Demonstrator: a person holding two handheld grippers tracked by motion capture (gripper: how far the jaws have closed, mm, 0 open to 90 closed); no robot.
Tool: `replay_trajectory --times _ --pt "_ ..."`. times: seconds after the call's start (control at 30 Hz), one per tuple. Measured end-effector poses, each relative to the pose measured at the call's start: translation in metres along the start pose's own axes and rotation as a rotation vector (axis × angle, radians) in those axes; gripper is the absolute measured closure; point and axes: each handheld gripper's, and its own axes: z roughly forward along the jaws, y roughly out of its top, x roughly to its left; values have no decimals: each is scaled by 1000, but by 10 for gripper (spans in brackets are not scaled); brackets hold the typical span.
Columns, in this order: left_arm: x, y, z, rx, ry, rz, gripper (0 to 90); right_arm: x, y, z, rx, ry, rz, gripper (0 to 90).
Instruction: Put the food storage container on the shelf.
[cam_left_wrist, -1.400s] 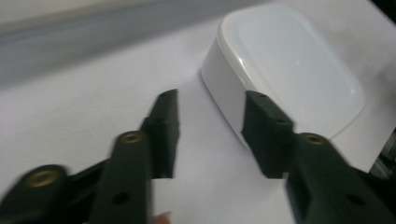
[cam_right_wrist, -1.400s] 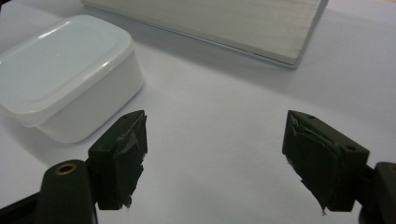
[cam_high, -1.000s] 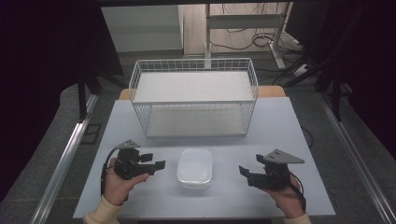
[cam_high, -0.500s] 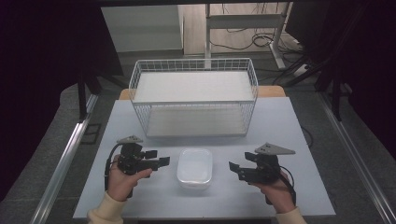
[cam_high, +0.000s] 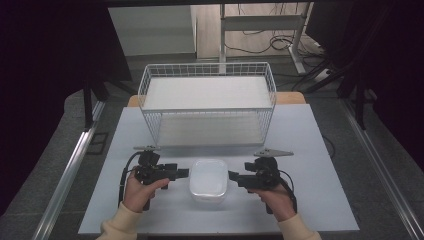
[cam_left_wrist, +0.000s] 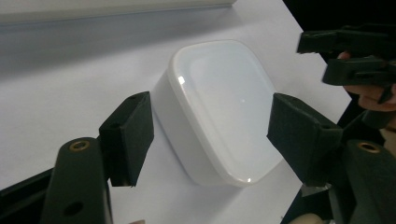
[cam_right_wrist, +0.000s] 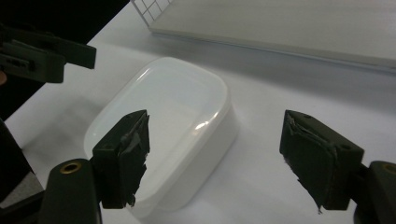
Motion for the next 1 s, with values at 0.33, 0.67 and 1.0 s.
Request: replay_trajectory --times 0.33,0.67,1.0 --pt "7 -3 14 14 -50 -38 354 2 -8 19 31 32 58 259" --pt "11 -5 29 44 -66 -57 372 3 -17 33 47 71 119 315" --pt "14 -7 38 64 -78 -75 400 2 -20 39 52 88 175 358"
